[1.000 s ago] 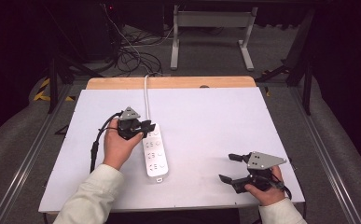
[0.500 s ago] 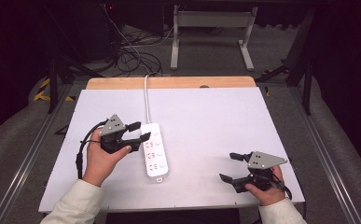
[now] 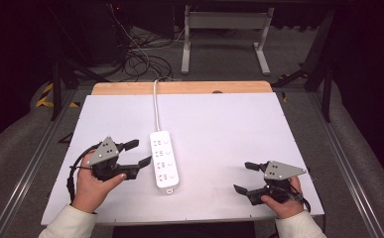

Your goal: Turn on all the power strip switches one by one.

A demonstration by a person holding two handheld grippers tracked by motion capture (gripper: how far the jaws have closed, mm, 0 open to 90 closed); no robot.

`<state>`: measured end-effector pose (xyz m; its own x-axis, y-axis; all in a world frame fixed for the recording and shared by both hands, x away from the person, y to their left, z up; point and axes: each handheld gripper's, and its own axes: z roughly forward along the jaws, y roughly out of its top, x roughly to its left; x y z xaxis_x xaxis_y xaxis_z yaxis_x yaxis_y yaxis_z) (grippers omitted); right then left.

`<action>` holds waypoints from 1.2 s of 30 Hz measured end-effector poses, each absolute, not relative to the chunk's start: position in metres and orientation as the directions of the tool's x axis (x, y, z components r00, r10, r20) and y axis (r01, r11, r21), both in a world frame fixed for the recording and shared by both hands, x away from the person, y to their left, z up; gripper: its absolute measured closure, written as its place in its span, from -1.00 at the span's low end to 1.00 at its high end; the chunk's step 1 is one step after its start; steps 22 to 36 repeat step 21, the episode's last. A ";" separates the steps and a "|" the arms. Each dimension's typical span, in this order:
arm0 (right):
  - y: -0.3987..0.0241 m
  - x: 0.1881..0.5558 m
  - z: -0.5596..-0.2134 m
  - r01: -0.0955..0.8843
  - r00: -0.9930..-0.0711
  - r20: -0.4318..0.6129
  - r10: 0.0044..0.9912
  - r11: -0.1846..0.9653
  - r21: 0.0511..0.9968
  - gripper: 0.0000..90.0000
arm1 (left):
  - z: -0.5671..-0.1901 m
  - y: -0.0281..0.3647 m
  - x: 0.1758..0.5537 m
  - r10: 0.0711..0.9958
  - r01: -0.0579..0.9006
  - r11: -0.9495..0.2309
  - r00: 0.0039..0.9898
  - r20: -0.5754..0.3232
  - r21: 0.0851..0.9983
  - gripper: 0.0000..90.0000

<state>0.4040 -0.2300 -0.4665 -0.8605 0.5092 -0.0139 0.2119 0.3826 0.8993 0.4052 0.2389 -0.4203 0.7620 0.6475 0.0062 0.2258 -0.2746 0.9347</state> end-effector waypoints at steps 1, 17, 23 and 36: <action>-0.230 0.404 -0.466 0.212 -0.860 -0.014 0.509 0.383 0.899 -0.65 | -0.422 0.241 0.403 0.643 0.240 -0.271 0.766 -0.010 0.932 -0.38; -0.233 0.406 -0.468 0.219 -0.854 -0.018 0.520 0.391 0.894 -0.72 | -0.461 0.269 0.377 0.664 0.232 -0.324 0.747 0.045 0.917 -0.42; -0.234 0.407 -0.469 0.226 -0.852 -0.016 0.524 0.395 0.890 -0.73 | -0.469 0.276 0.374 0.669 0.284 -0.277 0.743 -0.028 0.918 -0.42; -0.234 0.407 -0.469 0.226 -0.852 -0.016 0.524 0.395 0.890 -0.73 | -0.469 0.276 0.374 0.669 0.284 -0.277 0.743 -0.028 0.918 -0.42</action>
